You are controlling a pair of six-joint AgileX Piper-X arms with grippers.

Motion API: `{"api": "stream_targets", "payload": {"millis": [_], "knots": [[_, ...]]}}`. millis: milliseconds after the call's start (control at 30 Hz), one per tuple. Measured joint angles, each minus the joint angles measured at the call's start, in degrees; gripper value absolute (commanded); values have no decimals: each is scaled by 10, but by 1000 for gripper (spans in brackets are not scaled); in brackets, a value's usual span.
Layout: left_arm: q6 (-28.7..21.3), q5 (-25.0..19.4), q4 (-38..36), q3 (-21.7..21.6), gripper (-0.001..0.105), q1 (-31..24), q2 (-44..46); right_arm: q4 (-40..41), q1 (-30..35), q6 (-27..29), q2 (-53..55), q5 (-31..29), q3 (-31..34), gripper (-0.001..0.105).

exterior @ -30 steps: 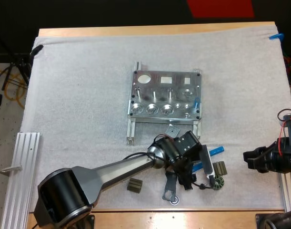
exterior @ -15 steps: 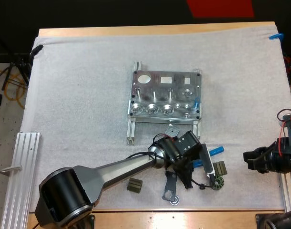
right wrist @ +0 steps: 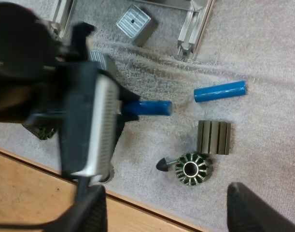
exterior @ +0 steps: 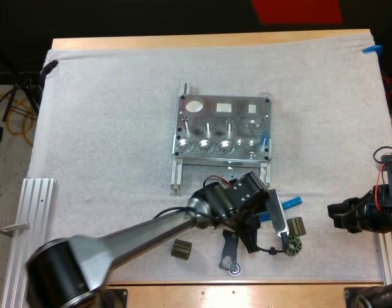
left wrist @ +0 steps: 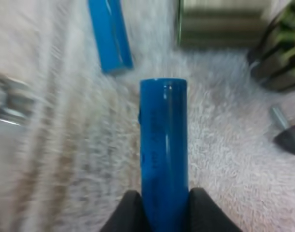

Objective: Load cells from right to left

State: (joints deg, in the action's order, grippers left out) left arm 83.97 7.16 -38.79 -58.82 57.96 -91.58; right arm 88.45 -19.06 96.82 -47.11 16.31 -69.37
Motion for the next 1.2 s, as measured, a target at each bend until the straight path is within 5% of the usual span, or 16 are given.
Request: {"api": "stream_targets", "payload": {"millis": [367, 567, 867, 1200], "knots": [[-48, -72, -63, 0, 0, 0, 146, -21, -13, 2, 0, 26, 0, 54], [-50, -72, -73, 0, 0, 0, 224, -58, -35, 3, 0, 77, 19, 54], [-50, -32, -108, 0, 0, 0, 295, -162, -39, -63, 0, 212, 91, 54], [-50, 15, -112, 0, 0, 0, 296, -284, -91, -145, 0, 266, 149, 54]]}}
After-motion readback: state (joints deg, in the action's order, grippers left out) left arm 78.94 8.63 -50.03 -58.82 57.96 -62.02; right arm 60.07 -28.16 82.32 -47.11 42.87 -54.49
